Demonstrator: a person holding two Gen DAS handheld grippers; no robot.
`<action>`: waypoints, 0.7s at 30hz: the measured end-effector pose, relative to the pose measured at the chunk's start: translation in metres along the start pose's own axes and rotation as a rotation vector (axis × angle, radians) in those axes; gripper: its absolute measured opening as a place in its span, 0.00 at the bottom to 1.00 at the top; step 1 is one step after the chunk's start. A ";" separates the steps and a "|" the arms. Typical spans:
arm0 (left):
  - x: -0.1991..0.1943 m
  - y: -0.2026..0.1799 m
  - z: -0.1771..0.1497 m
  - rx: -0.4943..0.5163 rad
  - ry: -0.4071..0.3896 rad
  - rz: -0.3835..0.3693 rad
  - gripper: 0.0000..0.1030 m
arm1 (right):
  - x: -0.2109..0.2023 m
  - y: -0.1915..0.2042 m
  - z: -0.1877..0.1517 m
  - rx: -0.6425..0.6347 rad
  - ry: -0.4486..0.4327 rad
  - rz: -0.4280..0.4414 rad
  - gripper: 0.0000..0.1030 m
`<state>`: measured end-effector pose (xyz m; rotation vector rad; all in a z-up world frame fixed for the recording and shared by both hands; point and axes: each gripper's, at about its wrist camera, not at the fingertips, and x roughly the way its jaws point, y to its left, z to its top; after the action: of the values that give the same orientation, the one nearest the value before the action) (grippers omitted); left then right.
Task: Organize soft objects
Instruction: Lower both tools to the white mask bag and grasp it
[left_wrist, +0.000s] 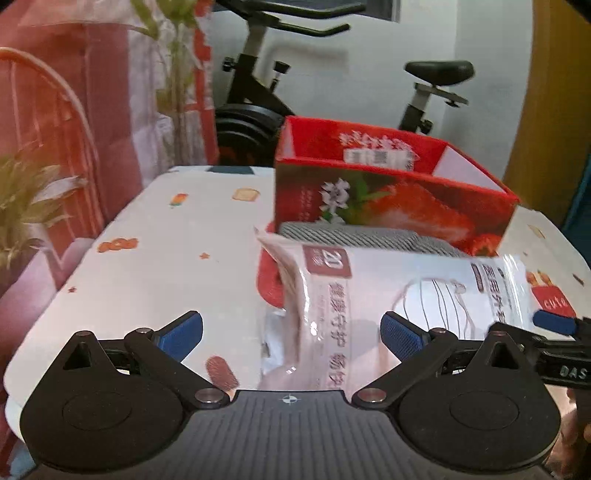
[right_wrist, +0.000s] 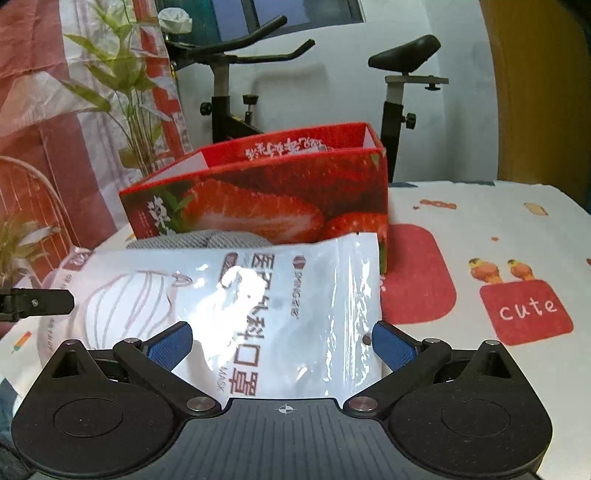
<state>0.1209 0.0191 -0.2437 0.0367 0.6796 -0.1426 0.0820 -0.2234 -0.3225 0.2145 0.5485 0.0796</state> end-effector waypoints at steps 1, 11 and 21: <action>0.002 -0.001 -0.002 0.004 0.005 -0.010 1.00 | 0.002 -0.001 -0.001 0.002 0.004 0.002 1.00; 0.014 0.010 -0.015 -0.069 -0.021 -0.100 1.00 | 0.010 -0.012 -0.010 0.064 -0.033 0.050 1.00; 0.017 0.005 -0.015 -0.034 -0.032 -0.171 0.83 | 0.016 -0.020 -0.012 0.130 -0.026 0.078 1.00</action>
<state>0.1248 0.0234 -0.2661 -0.0569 0.6524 -0.2954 0.0896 -0.2389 -0.3446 0.3629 0.5203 0.1175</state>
